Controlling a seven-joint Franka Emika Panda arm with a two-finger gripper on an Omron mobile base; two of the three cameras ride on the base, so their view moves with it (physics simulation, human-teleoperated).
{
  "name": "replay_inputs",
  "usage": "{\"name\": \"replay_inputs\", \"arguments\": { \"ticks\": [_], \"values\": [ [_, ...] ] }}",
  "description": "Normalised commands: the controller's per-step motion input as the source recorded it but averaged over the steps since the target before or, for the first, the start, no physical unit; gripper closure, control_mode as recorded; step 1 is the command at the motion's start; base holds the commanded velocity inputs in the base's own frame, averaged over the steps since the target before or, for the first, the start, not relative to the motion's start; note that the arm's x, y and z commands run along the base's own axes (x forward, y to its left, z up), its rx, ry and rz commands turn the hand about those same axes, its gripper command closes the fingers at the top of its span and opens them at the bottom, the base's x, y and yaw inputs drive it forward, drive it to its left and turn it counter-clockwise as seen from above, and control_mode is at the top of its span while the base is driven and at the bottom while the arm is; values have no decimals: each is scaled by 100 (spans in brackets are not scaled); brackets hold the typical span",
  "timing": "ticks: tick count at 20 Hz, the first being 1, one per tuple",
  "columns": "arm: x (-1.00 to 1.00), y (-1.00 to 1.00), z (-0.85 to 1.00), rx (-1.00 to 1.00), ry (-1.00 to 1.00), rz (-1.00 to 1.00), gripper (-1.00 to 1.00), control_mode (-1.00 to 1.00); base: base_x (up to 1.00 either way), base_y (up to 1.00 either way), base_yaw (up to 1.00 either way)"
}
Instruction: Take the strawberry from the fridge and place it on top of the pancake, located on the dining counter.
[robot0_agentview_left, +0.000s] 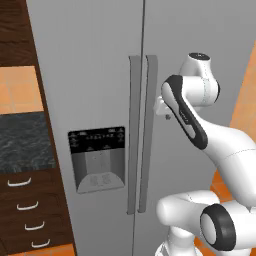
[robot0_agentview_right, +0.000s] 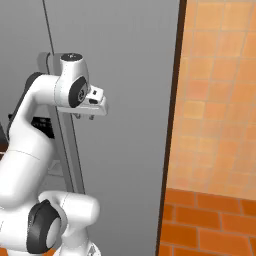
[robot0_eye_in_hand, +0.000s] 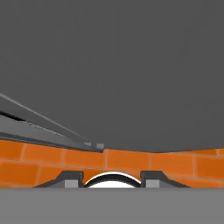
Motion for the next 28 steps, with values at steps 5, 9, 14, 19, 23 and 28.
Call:
{"name": "replay_inputs", "arguments": {
  "ticks": [5, 9, 14, 19, 23, 28],
  "values": [
    [0, 0, 0, 0, 0, 0, -100, 100, -29, 1, 0],
    [0, 0, 0, 0, 0, 0, -100, 100, -56, 14, 0],
    [0, 0, 0, 0, 0, 0, -100, 100, -27, 55, -4],
    [0, 0, 0, 0, 0, 0, -100, 100, 0, 56, -3],
    [0, 0, 0, 0, 0, 0, -100, 100, -18, 13, -1],
    [0, 0, 0, 0, 0, 0, -100, 100, -46, 0, -3]
  ]
}}
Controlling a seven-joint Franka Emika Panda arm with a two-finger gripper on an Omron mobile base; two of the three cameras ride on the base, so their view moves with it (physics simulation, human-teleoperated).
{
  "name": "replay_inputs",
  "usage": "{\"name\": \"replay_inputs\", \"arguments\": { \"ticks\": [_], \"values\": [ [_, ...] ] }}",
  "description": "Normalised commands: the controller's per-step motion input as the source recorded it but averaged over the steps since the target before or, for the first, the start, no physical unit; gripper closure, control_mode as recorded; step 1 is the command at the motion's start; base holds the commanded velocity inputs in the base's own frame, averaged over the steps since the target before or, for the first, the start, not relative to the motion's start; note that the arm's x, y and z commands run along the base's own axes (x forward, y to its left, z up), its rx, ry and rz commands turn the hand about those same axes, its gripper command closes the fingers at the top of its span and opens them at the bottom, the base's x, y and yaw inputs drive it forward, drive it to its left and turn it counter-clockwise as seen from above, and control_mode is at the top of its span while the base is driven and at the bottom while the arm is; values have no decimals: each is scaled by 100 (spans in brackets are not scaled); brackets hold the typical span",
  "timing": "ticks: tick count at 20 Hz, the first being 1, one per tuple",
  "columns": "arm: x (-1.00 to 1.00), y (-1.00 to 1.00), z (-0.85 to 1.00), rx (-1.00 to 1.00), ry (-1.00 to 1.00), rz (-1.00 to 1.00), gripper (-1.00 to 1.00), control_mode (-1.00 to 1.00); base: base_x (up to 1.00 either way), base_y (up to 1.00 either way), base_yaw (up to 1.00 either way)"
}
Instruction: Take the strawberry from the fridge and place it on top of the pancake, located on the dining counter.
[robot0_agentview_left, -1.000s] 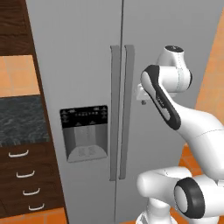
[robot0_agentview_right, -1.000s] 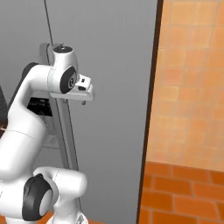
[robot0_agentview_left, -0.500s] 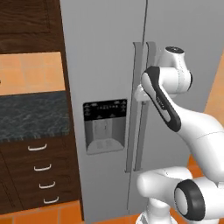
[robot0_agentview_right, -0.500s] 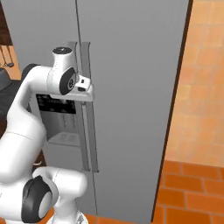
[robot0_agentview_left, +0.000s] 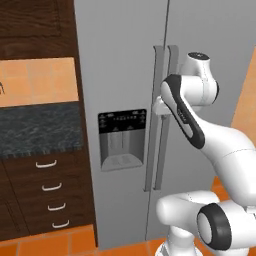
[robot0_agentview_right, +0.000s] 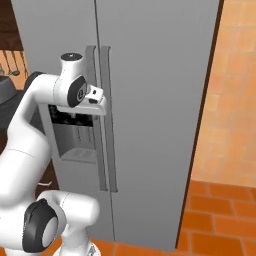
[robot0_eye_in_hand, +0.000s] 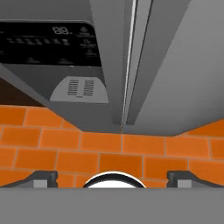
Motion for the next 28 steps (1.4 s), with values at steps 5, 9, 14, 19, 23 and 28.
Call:
{"name": "replay_inputs", "arguments": {
  "ticks": [5, 9, 14, 19, 23, 28],
  "values": [
    [0, 0, 0, 0, 0, 0, -100, 100, -28, -3, -3],
    [0, 0, 0, 0, 0, 0, -100, 100, 0, -19, 0],
    [0, 0, 0, 0, 0, 0, -100, 100, 0, -16, 0],
    [10, -9, -7, 0, -5, -5, -100, -100, 0, 0, -1],
    [53, -38, -27, 1, -38, -5, -100, -100, 0, 0, 0],
    [70, -9, -30, 0, -37, -4, -100, -100, 0, 0, 0]
  ]
}}
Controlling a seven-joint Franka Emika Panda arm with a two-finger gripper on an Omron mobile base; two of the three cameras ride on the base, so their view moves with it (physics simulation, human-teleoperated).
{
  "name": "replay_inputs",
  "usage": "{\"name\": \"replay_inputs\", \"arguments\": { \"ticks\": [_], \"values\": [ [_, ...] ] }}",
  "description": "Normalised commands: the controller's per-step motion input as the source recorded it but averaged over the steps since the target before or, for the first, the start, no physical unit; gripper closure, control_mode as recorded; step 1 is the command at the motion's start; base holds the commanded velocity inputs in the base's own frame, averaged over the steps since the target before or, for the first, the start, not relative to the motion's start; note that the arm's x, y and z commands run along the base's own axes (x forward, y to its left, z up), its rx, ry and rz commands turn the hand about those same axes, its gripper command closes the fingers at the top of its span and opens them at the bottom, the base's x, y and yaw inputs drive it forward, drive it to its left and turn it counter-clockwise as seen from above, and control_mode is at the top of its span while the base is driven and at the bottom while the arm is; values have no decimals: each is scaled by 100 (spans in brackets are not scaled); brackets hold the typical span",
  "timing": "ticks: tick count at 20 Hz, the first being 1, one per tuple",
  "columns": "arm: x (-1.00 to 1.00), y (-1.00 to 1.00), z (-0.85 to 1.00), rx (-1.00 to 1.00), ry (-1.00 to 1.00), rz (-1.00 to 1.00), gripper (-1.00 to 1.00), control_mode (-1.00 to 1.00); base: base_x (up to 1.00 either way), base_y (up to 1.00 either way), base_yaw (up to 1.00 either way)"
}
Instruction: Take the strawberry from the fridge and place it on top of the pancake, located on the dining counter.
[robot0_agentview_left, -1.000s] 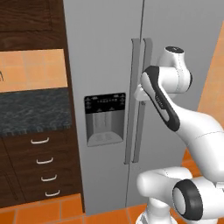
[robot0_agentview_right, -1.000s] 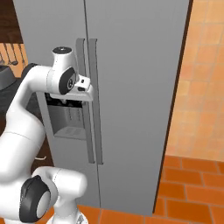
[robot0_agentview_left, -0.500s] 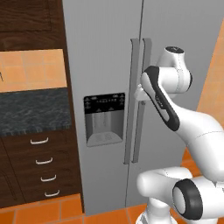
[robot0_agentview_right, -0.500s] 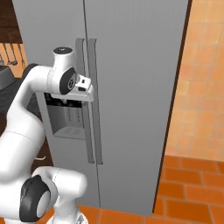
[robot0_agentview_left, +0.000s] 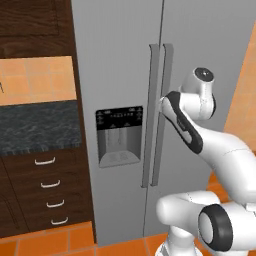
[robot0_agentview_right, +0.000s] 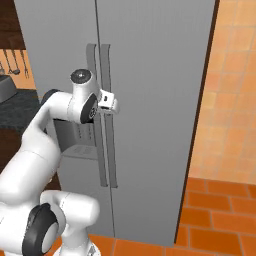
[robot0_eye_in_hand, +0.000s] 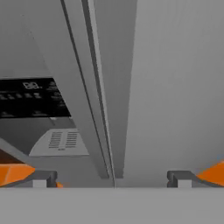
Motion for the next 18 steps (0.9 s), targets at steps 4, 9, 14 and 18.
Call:
{"name": "replay_inputs", "arguments": {
  "ticks": [4, 9, 14, 18],
  "values": [
    [91, -14, -18, 0, -19, 0, -100, -100, 0, 0, 0],
    [71, -20, -4, 0, 0, 0, -100, -100, 0, 0, 0],
    [48, 0, -10, 0, -1, 0, -100, -100, 0, 0, 0],
    [50, 0, -6, 0, -1, 0, -100, -100, 0, 0, 0]
  ]
}}
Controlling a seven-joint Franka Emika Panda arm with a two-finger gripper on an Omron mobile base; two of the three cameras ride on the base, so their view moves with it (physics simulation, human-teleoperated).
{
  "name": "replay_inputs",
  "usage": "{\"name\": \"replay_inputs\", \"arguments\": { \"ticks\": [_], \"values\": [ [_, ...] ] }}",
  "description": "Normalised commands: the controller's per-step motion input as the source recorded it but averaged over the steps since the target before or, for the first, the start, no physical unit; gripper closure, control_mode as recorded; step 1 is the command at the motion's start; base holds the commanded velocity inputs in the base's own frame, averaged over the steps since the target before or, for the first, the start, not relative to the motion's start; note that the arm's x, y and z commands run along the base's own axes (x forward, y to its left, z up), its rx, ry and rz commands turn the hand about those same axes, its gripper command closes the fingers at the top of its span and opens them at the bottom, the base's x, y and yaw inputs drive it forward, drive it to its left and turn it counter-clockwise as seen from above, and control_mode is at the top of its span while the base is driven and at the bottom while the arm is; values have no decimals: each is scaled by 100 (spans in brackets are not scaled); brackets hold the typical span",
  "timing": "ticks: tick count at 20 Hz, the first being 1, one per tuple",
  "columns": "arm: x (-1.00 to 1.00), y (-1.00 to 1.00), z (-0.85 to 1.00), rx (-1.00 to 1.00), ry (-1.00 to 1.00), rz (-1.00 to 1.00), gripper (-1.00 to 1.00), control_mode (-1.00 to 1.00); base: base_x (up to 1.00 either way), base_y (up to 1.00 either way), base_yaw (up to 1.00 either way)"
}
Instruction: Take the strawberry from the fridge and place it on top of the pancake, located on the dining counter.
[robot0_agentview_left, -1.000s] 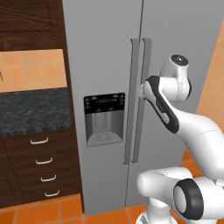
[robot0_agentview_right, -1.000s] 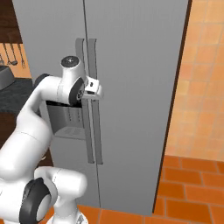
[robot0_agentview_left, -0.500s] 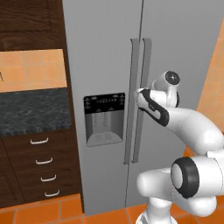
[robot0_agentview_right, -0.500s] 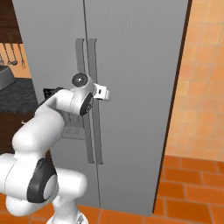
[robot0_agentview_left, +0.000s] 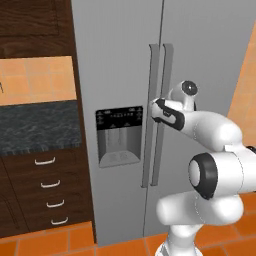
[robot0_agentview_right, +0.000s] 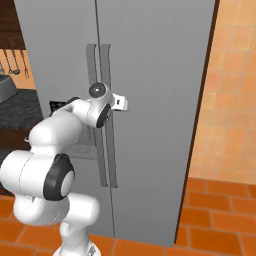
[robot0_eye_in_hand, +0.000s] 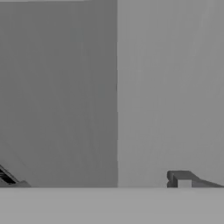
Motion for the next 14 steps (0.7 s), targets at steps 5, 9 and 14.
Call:
{"name": "replay_inputs", "arguments": {
  "ticks": [5, 9, 14],
  "values": [
    [41, 0, -19, 0, -12, -1, -100, -100, 0, 0, 0],
    [19, 0, -8, 0, -13, -2, 100, -100, 0, 0, 0],
    [-1, -10, 0, 2, 1, -2, 100, -100, 0, 0, 0]
  ]
}}
